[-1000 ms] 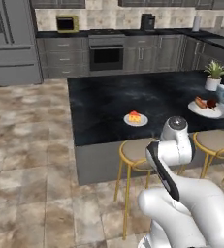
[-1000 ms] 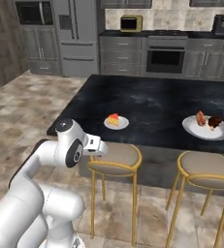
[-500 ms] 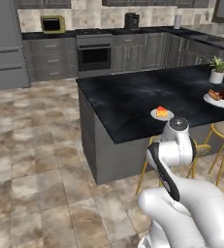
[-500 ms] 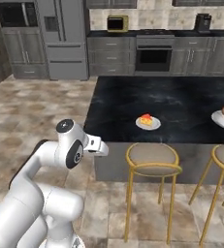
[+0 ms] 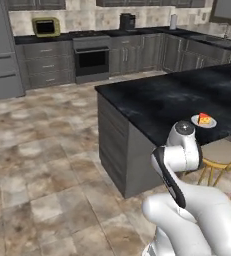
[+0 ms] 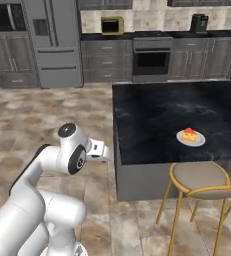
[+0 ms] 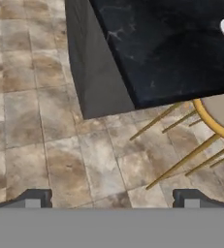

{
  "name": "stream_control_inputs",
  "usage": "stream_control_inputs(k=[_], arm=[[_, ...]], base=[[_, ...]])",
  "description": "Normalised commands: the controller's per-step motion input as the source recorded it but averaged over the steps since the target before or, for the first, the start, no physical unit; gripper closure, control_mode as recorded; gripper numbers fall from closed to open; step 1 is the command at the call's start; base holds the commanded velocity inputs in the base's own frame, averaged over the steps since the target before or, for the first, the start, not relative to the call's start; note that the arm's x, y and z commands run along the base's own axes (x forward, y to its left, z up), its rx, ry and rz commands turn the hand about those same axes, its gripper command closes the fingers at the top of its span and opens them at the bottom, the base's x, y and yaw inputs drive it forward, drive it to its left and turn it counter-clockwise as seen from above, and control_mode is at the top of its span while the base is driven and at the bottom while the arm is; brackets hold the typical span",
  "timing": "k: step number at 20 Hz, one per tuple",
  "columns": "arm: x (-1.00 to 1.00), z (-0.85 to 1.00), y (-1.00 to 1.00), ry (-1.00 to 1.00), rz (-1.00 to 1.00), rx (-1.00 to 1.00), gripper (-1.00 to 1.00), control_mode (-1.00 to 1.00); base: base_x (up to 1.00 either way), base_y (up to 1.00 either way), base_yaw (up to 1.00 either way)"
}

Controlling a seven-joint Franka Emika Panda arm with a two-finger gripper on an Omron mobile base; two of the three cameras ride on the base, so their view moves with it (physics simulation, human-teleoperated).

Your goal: Take the smaller bowl and place it next to the appetizer plate on the dining counter , and place the larger bowl next to the plate with cooked food.

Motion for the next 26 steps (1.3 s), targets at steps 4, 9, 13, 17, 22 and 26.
stream_control_inputs(k=[4,9,13,17,22,26], arm=[[0.0,0.0,0.0,0.0,0.0,0.0,-1.0,1.0],[0.0,0.0,0.0,0.0,0.0,0.0,-1.0,1.0],[0.0,0.0,0.0,0.0,0.0,0.0,-1.0,1.0],[0.0,0.0,0.0,0.0,0.0,0.0,-1.0,1.0],[0.0,0.0,0.0,0.0,0.0,0.0,-1.0,1.0],[0.0,0.0,0.0,0.0,0.0,0.0,-1.0,1.0]], base=[[0.63,1.0,-0.32],[0.7,1.0,-0.34],[0.81,1.0,-0.34],[0.8,1.0,-0.36],[0.84,1.0,-0.34],[0.87,1.0,-0.38]])
